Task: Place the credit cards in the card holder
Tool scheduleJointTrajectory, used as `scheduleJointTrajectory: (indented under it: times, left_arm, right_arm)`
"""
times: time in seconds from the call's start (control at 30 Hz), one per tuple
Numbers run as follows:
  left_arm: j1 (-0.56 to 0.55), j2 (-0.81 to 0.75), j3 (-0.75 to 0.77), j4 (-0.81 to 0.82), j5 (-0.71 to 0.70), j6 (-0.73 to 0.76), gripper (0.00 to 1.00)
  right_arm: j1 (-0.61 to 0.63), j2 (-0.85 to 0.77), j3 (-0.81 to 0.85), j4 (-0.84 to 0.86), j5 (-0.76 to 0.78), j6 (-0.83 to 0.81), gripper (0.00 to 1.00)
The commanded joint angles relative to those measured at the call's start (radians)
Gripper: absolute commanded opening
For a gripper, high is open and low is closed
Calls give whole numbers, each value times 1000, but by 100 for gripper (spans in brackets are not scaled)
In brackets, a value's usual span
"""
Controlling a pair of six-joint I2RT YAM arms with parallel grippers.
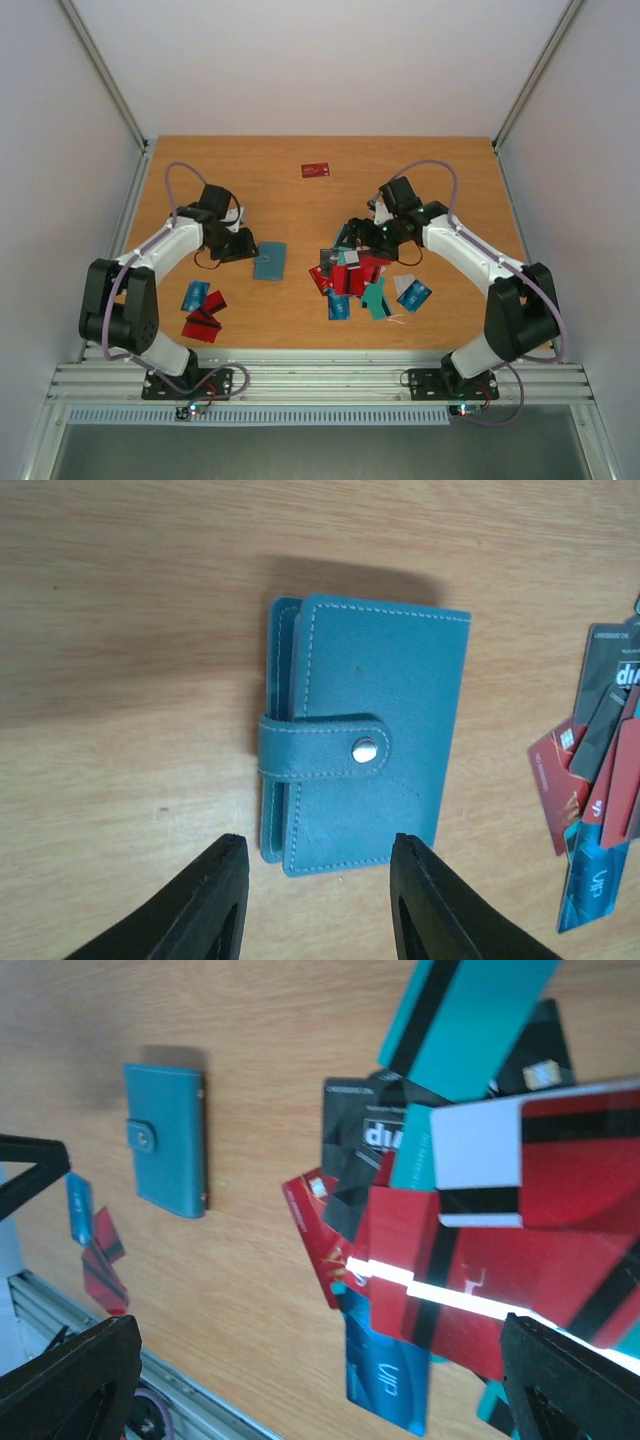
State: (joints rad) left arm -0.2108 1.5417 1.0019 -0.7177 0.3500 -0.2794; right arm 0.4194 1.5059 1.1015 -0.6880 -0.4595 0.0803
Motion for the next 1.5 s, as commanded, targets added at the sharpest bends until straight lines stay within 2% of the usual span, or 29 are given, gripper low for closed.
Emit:
scheduleJointTrajectory:
  times: [0.0,0.2,0.37,0.77,0.93,1.2,1.47]
  left_arm:
    - [-1,45,8,78,-34,7,41]
    - [1,149,44,93,31,15,44]
    - [5,192,49,97,26,34,44]
    - [14,266,51,109,61,37,28]
    - [15,289,54,111,83,37,21]
    - [14,303,62,97,98,51,17]
    - [13,308,57,106,140,41,15]
  right_arm:
    - [19,76,88,72,-85,-14,99]
    - [74,272,247,7,-107,-26,95]
    - [118,364,297,63,-164,3,90]
    - [185,571,460,49,-198,10,76]
    - [188,666,532,41,-211,28,74]
    - [200,774,617,4,-230,28,67]
    - [205,822,642,17,-287,52,50]
